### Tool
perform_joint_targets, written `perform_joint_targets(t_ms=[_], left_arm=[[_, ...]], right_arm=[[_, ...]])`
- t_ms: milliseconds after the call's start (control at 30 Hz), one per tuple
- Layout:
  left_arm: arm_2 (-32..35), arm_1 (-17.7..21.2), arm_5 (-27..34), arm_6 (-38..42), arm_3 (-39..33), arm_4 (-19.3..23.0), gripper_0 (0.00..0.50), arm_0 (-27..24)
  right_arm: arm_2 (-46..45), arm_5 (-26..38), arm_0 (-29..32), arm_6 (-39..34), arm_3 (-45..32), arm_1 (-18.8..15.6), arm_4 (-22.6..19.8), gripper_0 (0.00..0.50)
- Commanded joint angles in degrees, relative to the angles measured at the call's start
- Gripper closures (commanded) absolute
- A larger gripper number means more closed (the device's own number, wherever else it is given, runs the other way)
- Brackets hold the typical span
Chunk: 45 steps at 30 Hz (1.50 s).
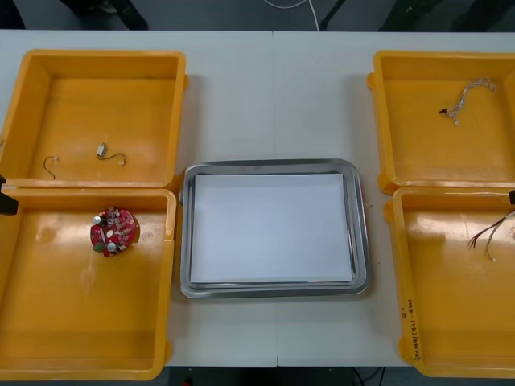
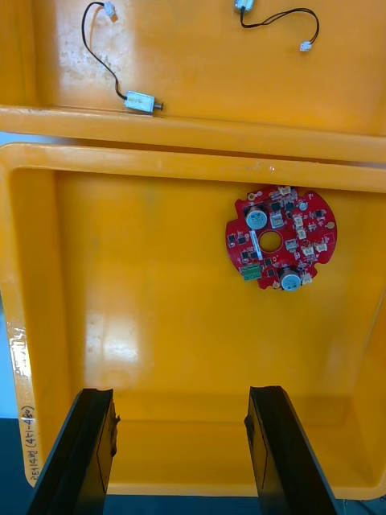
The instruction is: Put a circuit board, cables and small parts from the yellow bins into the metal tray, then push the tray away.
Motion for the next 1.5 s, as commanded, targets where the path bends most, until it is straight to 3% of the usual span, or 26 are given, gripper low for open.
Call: perform_joint_targets(t_ms=[33,1500], left_arm=[[1.7,2.6,0.3,-4.6,-1.4,0.4,0.022,0.7],[1.7,2.6,0.3,-4.6,-1.4,0.4,0.023,0.7]], right_arm=[[-0.9,0.3,0.6,-1.4,-0.5,-2.5,-0.2,0.000],[-0.9,0.3,0.6,-1.4,-0.5,-2.5,-0.2,0.000]])
